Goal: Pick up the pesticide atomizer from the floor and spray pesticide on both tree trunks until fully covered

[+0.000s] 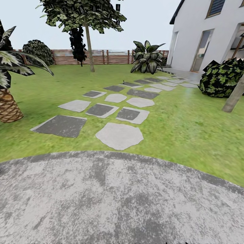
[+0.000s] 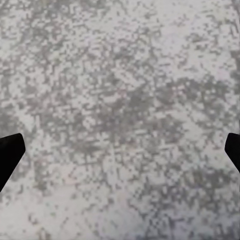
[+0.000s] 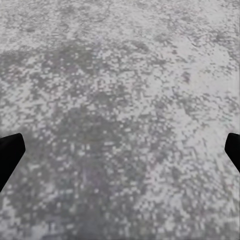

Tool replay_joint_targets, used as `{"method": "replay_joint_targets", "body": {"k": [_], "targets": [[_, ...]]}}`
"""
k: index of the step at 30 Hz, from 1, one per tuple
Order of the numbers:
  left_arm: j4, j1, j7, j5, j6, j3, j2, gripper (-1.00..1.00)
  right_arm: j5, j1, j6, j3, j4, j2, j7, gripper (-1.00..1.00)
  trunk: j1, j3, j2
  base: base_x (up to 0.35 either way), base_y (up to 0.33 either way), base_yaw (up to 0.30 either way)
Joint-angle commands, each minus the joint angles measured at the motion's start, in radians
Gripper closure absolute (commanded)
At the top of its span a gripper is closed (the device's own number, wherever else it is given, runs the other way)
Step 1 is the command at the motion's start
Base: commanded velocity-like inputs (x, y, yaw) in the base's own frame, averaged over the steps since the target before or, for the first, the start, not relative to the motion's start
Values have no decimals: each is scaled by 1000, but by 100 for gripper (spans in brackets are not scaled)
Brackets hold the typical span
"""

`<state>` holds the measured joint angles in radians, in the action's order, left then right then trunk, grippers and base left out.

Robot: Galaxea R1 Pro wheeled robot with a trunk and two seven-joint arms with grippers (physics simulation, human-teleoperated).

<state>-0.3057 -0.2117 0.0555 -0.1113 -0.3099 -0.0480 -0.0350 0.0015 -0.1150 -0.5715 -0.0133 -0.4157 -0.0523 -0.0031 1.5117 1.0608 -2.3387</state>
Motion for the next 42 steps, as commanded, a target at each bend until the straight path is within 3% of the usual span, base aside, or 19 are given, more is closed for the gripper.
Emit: {"method": "replay_joint_targets", "body": {"k": [1,10,24,32,42], "targets": [[0,0,0,0,0,0,0,-100,0,0,0,0,0,0,0,-100,0,0,0,0,0,0],[0,0,1,1,0,-1,1,-100,2,0,-1,4,23,-1,1,-100,0,0,0,90,0,0],[0,0,1,1,2,-3,1,-100,3,0,-1,6,31,-1,8,-100,0,0,0,331,0,0],[0,0,1,27,2,-2,1,-100,3,0,-1,6,31,-3,8,-100,0,0,0,338,0,0],[0,0,1,30,2,-1,1,-100,3,0,-1,5,34,-7,5,-100,0,0,0,325,-57,0]]}}
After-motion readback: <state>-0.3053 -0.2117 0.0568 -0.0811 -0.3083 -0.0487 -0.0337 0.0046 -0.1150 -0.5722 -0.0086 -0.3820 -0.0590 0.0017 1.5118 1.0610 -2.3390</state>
